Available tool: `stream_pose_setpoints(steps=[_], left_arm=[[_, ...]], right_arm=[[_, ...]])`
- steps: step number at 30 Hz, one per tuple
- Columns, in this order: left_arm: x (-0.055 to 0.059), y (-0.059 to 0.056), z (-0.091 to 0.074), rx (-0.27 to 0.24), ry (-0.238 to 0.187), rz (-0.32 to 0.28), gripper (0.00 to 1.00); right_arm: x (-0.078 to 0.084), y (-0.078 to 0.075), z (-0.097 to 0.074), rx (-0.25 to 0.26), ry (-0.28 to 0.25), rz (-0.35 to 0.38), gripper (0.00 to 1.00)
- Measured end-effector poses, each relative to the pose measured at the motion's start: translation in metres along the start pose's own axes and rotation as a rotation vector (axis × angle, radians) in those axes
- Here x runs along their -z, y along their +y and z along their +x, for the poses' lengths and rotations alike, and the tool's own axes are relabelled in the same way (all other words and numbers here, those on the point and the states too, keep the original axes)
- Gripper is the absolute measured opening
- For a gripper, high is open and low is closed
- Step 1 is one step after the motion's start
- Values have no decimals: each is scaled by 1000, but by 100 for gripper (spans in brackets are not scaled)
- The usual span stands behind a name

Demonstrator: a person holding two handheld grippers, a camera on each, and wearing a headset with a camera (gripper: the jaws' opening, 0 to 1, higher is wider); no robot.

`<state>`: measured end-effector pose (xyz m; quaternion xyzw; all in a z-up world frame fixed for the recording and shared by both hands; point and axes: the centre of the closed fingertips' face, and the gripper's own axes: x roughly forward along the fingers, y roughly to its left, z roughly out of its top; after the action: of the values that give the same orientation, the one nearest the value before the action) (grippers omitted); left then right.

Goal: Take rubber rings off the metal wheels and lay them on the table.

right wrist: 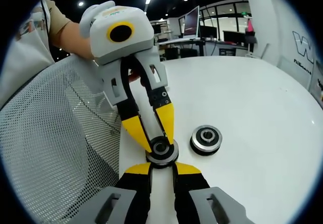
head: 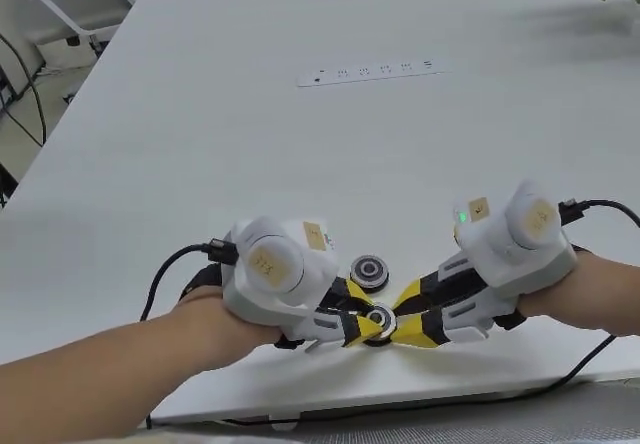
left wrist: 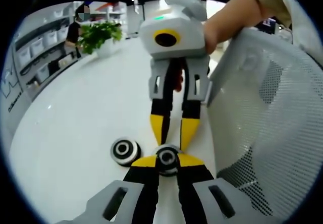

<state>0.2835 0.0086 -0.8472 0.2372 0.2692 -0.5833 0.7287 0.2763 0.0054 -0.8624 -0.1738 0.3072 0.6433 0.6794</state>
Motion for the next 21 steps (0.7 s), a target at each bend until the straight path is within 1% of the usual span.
stream_pose_setpoints(steps=[3,8,12,15,17,18,21], left_arm=[[0,0,0,0,0,-1,13],[0,1,0,-3,0,-2,13],[0,1,0,-3,1,0,13],[0,1,0,-4,3,1,13],[0,1,0,-5,4,2,13],[0,1,0,-6,5,2,13],[0,1,0,-7,6,-2,13]], right_arm=[[1,-1,-1,4,3,0,8],[2,-2,-1,8,6,17,5],[2,-4,-2,11,6,62,0],[3,-5,-3,15,8,97,0],[1,-5,-4,10,-3,145,0],[3,-5,-5,12,6,161,0],[2,-7,-6,10,-8,187,0]])
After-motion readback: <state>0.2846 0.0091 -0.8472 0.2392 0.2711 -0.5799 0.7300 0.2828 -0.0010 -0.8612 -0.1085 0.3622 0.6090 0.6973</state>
